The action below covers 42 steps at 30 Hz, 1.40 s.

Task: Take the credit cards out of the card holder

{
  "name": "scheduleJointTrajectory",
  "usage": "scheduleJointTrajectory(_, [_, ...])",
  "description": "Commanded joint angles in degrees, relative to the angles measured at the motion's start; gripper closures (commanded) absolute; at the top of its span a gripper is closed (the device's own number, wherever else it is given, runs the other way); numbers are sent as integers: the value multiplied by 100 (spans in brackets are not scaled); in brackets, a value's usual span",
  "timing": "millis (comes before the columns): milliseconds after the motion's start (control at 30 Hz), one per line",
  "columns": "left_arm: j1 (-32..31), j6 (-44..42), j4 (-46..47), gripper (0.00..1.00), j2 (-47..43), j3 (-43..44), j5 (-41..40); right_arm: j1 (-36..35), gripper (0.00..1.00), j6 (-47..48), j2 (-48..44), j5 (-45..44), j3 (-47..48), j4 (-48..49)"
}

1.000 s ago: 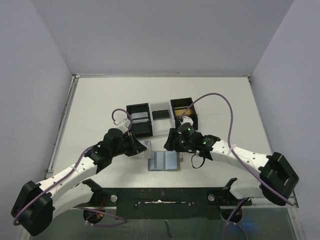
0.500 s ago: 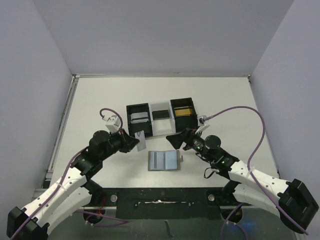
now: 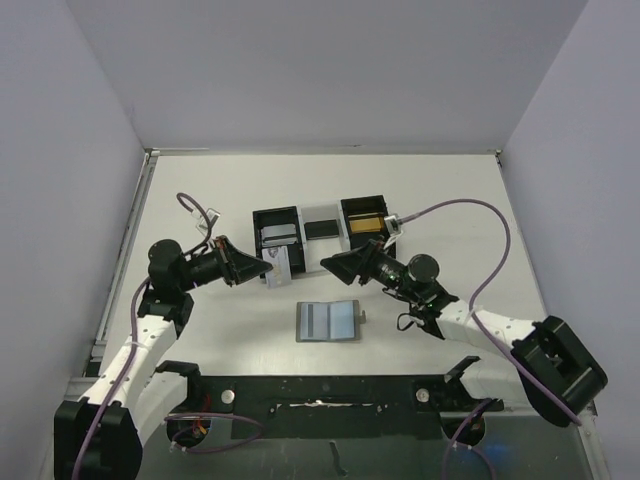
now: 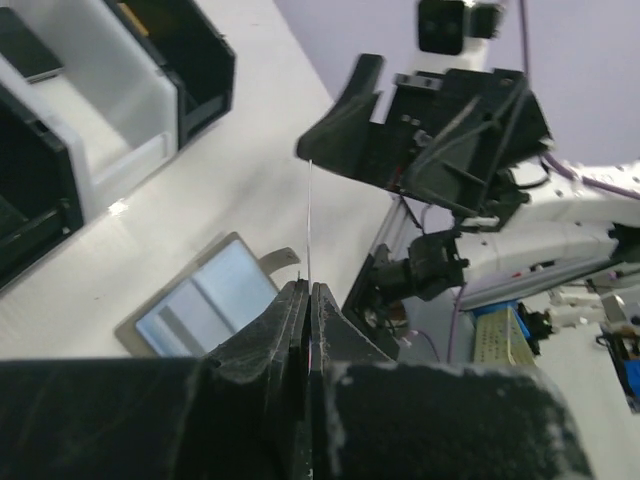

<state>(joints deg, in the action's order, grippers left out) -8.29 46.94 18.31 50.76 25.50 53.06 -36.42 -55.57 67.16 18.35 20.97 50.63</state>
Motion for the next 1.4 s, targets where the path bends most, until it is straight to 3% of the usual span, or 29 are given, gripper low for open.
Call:
scheduleJointTrajectory(0, [75,622,1333,100,30,15,1110,-175,22,-297,602,1122,615,869])
scheduleJointTrajectory(133, [74,722,1478,100,43,-60,1194,-301,24,-378,1096,1658,1061,907])
scheduleJointTrajectory(233, [74,729,1482,100,110,-54,1291,-347,30,-692,1502,2077,1307,1450])
scheduleJointTrajectory(333, [75,761,1562,100,159,-18,1294,-371,37,-883,1814,2404,1536,1757])
scheduleJointTrajectory(667, [56,1605,2592,100,249,-168,1101,-492,63,-888,2046,2756,1877,1474])
scheduleJointTrajectory(767, [-17,1915,2987,100,227,-297,943,-483,64,-1186,2098,2779,1913,1698])
scheduleJointTrajectory(900, [-61,1827,2754,100,190,-398,820,-509,63,-1232,2091,2816,2021,1752])
scheduleJointTrajectory(1100, [-162,1993,2926,100,90,-486,526,-532,76,-1082,2091,3004,2120,1378])
scheduleJointTrajectory(1233, [-190,2057,3003,100,77,-475,551,-539,79,-1091,2083,3092,2114,1336])
scheduleJointTrajectory(1300, [-198,2096,3036,100,109,-475,599,-545,85,-1081,2074,3126,2126,1298])
scheduleJointTrajectory(1367, [-199,2158,3162,100,132,-484,627,-537,97,-1068,2082,3133,2139,1214])
